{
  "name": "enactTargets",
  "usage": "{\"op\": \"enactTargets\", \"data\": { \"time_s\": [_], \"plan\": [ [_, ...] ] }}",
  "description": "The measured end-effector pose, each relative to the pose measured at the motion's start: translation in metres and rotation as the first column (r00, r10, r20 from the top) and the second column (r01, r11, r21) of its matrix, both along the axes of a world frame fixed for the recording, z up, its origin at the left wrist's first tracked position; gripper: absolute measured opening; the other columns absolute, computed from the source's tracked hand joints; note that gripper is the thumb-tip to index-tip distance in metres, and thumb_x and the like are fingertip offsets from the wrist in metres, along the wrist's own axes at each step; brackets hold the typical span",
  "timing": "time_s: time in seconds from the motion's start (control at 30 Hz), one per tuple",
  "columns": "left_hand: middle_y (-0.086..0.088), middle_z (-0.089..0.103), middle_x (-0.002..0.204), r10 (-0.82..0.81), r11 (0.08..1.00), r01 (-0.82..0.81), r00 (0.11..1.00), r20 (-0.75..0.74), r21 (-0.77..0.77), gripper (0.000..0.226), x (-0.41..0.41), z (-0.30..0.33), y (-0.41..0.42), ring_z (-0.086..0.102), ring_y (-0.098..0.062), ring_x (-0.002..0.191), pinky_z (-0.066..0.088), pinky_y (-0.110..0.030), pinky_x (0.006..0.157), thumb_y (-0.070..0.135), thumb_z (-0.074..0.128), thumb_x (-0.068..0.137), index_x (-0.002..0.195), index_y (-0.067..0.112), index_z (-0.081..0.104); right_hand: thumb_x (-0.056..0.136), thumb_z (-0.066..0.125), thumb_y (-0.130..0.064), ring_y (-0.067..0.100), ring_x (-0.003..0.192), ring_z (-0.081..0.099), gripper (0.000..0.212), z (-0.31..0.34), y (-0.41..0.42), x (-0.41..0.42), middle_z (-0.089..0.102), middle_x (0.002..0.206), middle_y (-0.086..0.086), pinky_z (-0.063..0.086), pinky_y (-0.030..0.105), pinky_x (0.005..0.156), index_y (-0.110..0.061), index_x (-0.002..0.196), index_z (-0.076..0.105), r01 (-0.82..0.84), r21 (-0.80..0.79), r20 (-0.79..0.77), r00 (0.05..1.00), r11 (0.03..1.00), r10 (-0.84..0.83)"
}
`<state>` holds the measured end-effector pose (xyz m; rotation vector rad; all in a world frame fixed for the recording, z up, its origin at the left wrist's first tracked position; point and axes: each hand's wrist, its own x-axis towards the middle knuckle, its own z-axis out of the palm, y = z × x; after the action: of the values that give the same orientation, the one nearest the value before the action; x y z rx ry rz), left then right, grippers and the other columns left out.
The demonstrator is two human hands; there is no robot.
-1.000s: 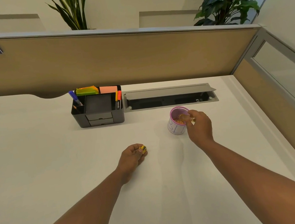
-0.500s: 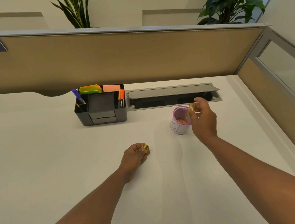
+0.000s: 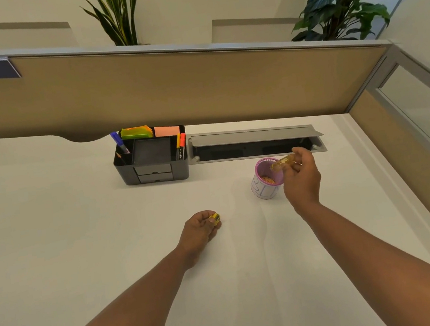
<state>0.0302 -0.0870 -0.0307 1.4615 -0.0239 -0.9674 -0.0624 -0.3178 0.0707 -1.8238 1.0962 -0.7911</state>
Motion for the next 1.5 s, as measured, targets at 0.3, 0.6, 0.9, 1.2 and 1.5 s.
{"op": "enactTargets", "data": {
  "time_s": [0.3,0.6,0.9,1.2,1.5],
  "plan": [
    [-0.012,0.071,0.111,0.038,0.998,-0.036,0.999,0.03,-0.049,0.021,0.005,0.029,0.003,0.07,-0.023,0.098,0.056,-0.032,0.093,0.006,0.061,0.098,0.116,0.01,0.069,0.089,0.071,-0.004,0.021,0.096,0.067,0.025,-0.016,0.045,-0.017,0.069,0.114,0.011,0.057,0.031,0.085,-0.022,0.104,0.065,-0.032,0.444,0.213,0.974,0.895,-0.071],
    [-0.019,0.073,0.113,0.114,0.987,-0.103,0.99,0.086,-0.121,0.022,0.004,0.071,0.025,0.072,-0.027,0.099,0.061,-0.026,0.084,0.0,0.065,0.093,0.115,0.004,0.069,0.092,0.068,-0.002,0.028,0.097,0.072,0.022,-0.017,0.095,-0.015,0.072,0.106,0.015,0.06,0.037,0.087,-0.009,0.112,0.063,-0.273,0.68,0.313,0.947,0.681,0.068],
    [-0.018,0.072,0.118,0.106,0.988,-0.09,0.986,0.128,-0.124,0.023,-0.01,0.09,0.044,0.071,-0.032,0.11,0.057,-0.037,0.1,0.002,0.063,0.095,0.115,0.01,0.072,0.092,0.068,-0.001,0.034,0.103,0.073,0.02,-0.006,0.114,-0.021,0.073,0.111,0.019,0.06,0.04,0.091,-0.008,0.111,0.064,-0.376,0.697,0.335,0.924,0.61,0.186],
    [-0.015,0.075,0.113,0.113,0.993,-0.101,0.971,0.212,-0.065,0.022,-0.013,0.108,0.059,0.071,-0.032,0.108,0.056,-0.043,0.102,0.004,0.067,0.092,0.113,0.01,0.074,0.094,0.066,-0.006,0.032,0.098,0.075,0.016,0.006,0.13,-0.024,0.073,0.108,0.017,0.06,0.042,0.092,-0.008,0.11,0.066,-0.416,0.674,0.321,0.909,0.61,0.266],
    [-0.014,0.077,0.109,0.084,0.996,-0.072,0.968,0.238,-0.061,0.021,-0.014,0.119,0.066,0.073,-0.032,0.104,0.058,-0.042,0.099,0.001,0.069,0.09,0.108,0.008,0.076,0.093,0.067,-0.006,0.028,0.084,0.073,0.014,0.017,0.132,-0.03,0.074,0.099,0.021,0.061,0.032,0.074,-0.003,0.107,0.07,-0.428,0.699,0.317,0.904,0.573,0.287]
  ]
}}
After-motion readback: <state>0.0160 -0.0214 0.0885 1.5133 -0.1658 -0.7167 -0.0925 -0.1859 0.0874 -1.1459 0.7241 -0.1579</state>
